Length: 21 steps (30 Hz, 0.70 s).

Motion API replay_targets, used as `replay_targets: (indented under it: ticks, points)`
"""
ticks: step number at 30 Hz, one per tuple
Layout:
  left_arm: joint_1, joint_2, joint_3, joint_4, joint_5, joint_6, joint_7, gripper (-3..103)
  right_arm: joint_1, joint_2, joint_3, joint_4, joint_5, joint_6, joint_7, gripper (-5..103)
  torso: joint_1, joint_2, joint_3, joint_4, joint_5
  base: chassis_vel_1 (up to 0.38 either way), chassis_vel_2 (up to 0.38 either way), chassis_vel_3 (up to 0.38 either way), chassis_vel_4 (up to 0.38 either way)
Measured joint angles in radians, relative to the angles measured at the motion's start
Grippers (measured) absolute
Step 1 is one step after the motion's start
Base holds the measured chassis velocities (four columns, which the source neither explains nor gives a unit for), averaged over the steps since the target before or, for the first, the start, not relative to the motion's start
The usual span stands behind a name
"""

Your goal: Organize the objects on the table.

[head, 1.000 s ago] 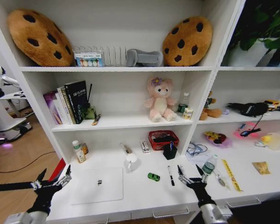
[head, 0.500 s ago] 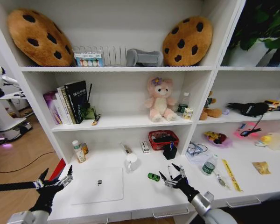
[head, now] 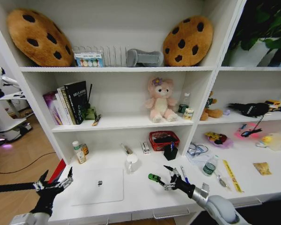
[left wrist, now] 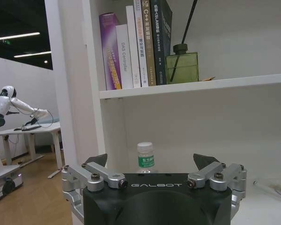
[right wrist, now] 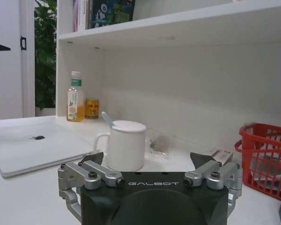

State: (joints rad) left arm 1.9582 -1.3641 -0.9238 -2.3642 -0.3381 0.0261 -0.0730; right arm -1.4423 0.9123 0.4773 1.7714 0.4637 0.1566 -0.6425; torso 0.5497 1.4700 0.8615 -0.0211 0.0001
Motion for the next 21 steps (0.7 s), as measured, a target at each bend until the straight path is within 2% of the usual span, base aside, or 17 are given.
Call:
replay_targets:
  ticks: [3, 6, 18, 21]
  points:
    - [0.004, 0.001, 0.002, 0.002, 0.003, -0.005, 0.004, 100, 0.019, -0.001, -0.020, -0.027, -0.009, -0.009, 0.021, 100, 0.000, 0.000, 0.000, -0.0007, -0.0001, 0.000, 0.000, 0.000, 0.000]
    - [0.009, -0.008, 0.001, 0.002, 0.009, -0.014, 0.004, 100, 0.044, -0.002, -0.058, -0.051, -0.017, -0.029, 0.039, 100, 0.000, 0.000, 0.000, 0.0001, 0.0000, 0.000, 0.000, 0.000, 0.000]
    - [0.019, -0.015, -0.006, 0.001, 0.013, -0.031, 0.010, 100, 0.083, 0.006, -0.123, -0.092, -0.058, -0.071, 0.064, 100, 0.000, 0.000, 0.000, -0.0003, 0.0000, 0.000, 0.000, 0.000, 0.000]
    - [0.021, -0.023, -0.012, 0.001, 0.015, -0.045, 0.012, 100, 0.104, 0.007, -0.164, -0.113, -0.057, -0.073, 0.107, 100, 0.000, 0.000, 0.000, -0.0001, -0.0001, 0.000, 0.000, 0.000, 0.000]
